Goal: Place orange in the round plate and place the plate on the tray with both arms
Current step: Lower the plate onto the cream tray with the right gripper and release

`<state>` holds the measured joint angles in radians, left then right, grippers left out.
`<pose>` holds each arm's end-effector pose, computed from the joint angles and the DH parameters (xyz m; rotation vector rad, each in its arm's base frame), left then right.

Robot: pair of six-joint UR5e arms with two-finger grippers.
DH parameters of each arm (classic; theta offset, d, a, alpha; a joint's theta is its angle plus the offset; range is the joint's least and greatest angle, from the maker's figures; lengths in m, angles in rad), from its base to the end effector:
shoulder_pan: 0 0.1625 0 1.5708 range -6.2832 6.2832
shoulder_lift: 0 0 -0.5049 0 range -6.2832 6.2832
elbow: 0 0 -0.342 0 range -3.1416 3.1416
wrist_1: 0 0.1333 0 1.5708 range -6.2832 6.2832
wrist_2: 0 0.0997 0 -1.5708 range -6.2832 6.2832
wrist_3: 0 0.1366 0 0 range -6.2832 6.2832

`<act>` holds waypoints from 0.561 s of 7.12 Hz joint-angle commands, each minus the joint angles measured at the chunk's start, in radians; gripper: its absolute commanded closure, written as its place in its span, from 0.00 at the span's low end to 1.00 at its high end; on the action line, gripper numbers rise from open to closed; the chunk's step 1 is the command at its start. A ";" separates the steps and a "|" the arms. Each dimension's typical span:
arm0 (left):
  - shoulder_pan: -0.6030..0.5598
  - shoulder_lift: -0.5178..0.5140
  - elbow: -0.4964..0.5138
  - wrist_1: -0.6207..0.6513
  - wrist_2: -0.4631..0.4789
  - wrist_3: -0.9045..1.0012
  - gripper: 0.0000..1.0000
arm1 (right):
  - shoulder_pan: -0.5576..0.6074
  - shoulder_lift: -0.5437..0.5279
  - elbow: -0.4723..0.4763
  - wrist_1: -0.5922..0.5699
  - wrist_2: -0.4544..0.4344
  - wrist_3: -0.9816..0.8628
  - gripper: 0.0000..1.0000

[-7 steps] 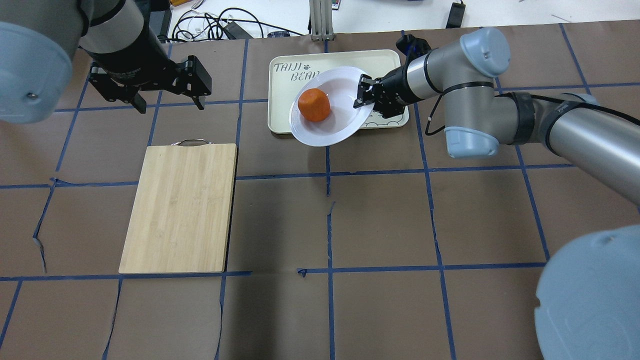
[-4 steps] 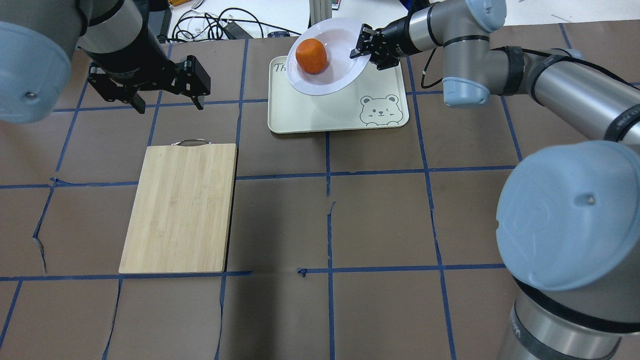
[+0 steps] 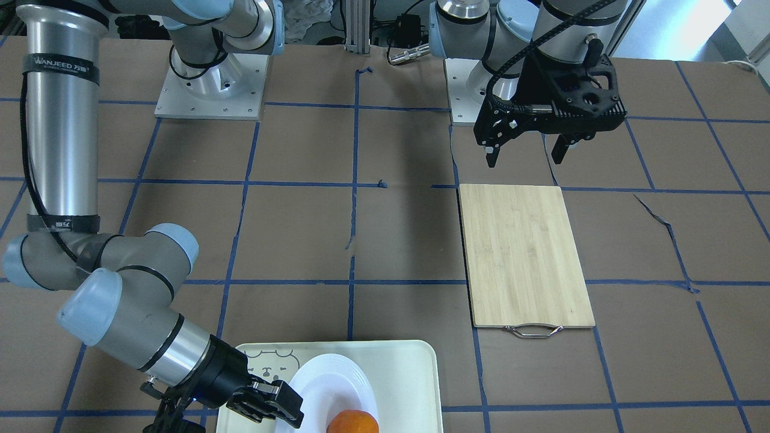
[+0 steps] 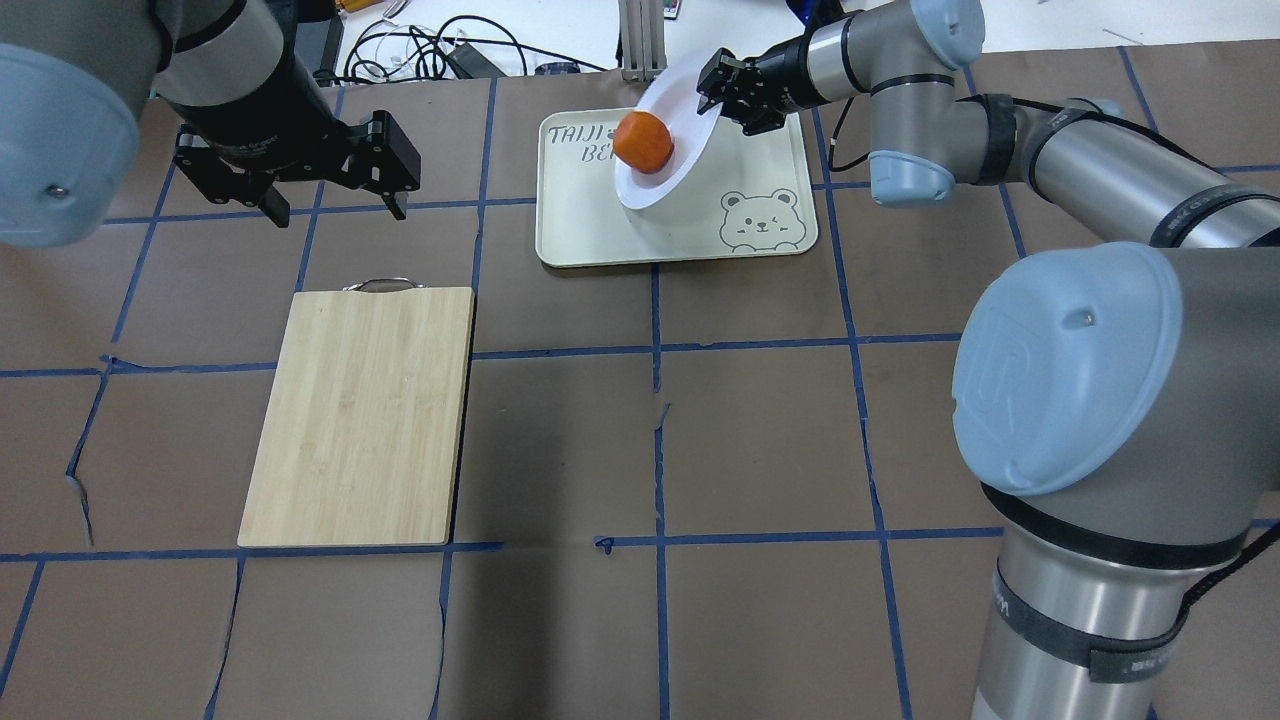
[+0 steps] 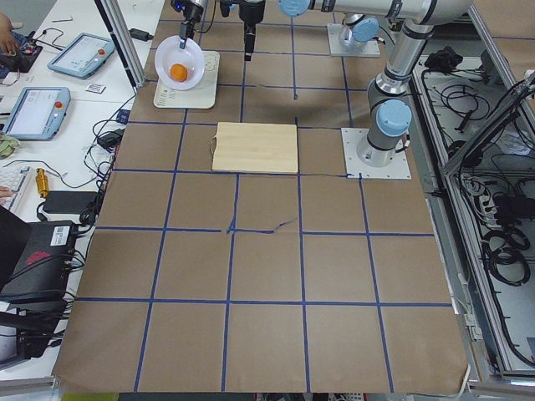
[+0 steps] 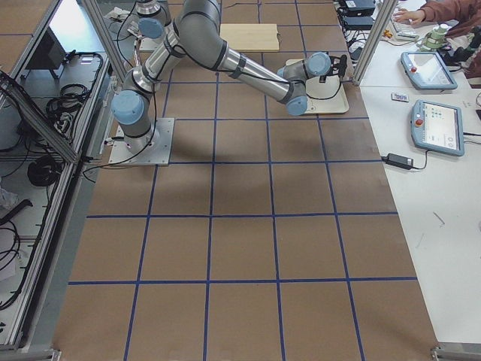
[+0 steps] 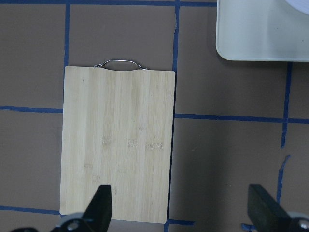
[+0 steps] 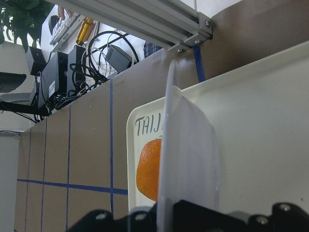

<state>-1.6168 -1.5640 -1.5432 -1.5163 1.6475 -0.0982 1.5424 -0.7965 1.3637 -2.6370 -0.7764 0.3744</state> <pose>-0.1434 -0.4436 0.5523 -0.0853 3.0670 -0.1446 0.2087 -0.7811 0.3034 0.2146 2.2544 -0.4026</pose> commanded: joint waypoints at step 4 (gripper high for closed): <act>0.000 -0.001 0.000 0.001 0.000 0.000 0.00 | -0.028 -0.001 0.078 -0.115 -0.006 -0.058 0.13</act>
<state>-1.6168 -1.5646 -1.5432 -1.5167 1.6475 -0.0982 1.5238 -0.7958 1.4434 -2.7456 -0.7782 0.3585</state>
